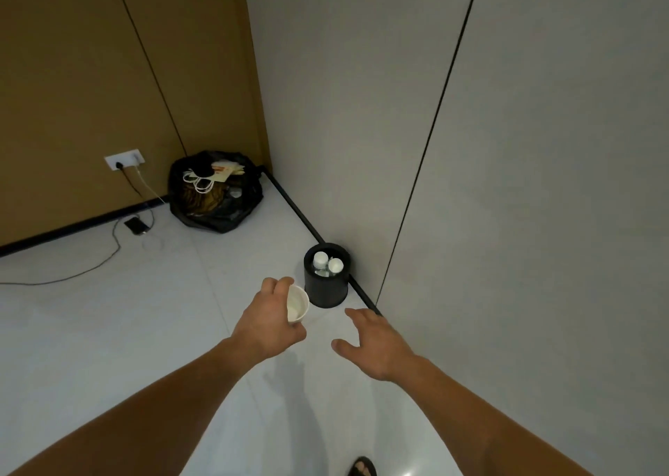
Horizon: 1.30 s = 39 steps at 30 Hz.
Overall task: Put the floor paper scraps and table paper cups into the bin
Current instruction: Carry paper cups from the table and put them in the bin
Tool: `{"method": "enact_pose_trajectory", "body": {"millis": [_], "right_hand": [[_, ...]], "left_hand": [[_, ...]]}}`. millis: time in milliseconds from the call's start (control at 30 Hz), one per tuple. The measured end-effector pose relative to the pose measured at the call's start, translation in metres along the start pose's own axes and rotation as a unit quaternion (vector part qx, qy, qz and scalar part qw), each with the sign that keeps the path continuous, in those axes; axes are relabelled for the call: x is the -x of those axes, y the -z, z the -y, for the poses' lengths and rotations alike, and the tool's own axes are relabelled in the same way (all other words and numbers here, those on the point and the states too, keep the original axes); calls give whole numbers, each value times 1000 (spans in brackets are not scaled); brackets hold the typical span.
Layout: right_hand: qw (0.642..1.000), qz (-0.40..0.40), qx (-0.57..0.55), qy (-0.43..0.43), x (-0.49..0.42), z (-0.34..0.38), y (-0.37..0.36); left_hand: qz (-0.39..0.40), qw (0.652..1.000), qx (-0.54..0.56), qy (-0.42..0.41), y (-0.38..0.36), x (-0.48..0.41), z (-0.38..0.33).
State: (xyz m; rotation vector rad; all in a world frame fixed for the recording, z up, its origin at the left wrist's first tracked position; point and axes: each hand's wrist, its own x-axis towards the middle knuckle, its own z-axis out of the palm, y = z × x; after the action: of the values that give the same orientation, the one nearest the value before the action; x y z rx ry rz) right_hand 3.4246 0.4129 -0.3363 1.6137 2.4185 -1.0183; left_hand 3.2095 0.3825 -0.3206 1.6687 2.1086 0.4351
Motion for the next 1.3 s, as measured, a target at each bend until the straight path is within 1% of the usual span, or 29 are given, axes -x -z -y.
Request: {"method": "enact_pose_trajectory", "body": {"millis": [67,200,300,433,500,633,733,867,967,1033,1167,1300], "right_hand": [[1000,-2,-2,3,-36,-4,22],[1000,5,-8,-1,-96,-13,46],[1000,1,-9,-17,-149,-16,59],[999,-2,-19,-45,-215,-13,68],[998,-2,-28,-58,-253,-8,73],[995,-35,-47,-81,-314,-8,86],[993,-36,-59,-95,-356,-21,90],[992,-14,-62,-108,-424,-53,78],[991,0,-76,-113,-481,-81,57],[991,3,-78,-113,-518,-101,40],[991,-14,-76,-108,-586,-143,-4],[991,-30,-67,-109,-641,-183,-65]], "left_hand": [[-9,1000,-3,-1,6,-37,-3],[15,1000,-6,8,8,-101,3],[12,1000,16,1,12,-161,14],[48,998,19,-32,12,-236,33],[69,997,18,-34,11,-282,45],[127,991,12,-43,-1,-359,57],[147,988,4,-54,-18,-414,59],[165,985,-1,-55,-61,-481,69],[167,985,5,-48,-110,-532,86],[177,982,-11,-60,-149,-563,101],[207,975,-32,-77,-233,-618,138],[213,974,-24,-72,-317,-659,176]]}}
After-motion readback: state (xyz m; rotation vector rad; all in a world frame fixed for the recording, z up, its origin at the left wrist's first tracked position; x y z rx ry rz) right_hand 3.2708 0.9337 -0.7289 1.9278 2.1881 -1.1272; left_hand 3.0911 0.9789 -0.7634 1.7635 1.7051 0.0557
